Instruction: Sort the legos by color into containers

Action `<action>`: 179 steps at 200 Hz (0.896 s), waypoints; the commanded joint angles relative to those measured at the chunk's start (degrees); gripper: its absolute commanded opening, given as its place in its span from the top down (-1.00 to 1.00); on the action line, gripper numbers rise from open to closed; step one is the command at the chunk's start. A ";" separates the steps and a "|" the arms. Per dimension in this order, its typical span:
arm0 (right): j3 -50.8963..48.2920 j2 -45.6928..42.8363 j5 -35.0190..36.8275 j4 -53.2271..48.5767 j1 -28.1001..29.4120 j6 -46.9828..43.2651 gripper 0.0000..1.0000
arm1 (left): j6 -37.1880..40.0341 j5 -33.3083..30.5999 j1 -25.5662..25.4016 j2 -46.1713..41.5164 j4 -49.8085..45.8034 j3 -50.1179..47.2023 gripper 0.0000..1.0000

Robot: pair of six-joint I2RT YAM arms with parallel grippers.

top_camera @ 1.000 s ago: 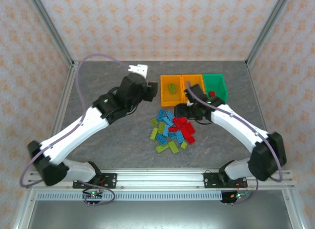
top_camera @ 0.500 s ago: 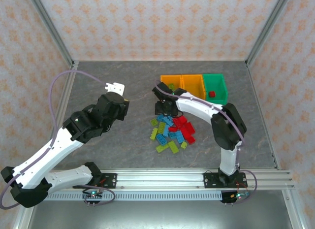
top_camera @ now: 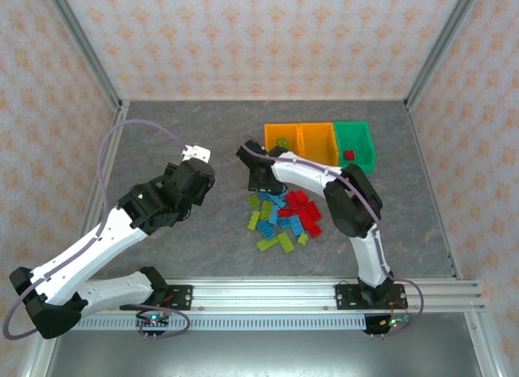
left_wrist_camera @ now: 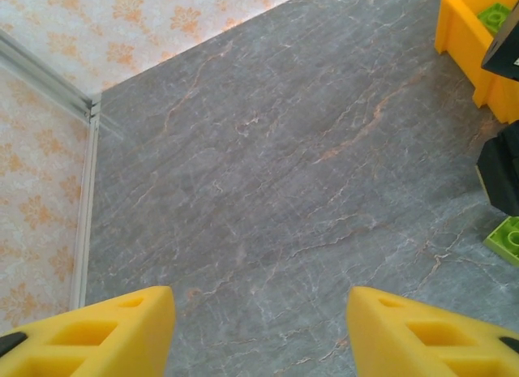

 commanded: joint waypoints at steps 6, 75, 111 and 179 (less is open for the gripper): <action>0.39 0.57 2.82 -2.67 0.17 2.91 -0.19 | 1.03 -2.36 0.44 -0.40 -1.55 -0.87 -0.18; 2.97 4.63 1.49 -1.34 0.18 2.91 -0.04 | 1.45 -1.51 1.37 -0.22 -1.35 -1.42 -0.21; 3.69 5.25 2.14 -0.82 0.18 1.06 0.16 | 5.23 8.45 1.40 -2.11 -0.50 -2.32 -0.51; -5.64 -15.34 3.82 6.38 -0.06 -3.17 0.43 | 10.90 28.08 1.42 -8.06 2.34 -3.52 -0.96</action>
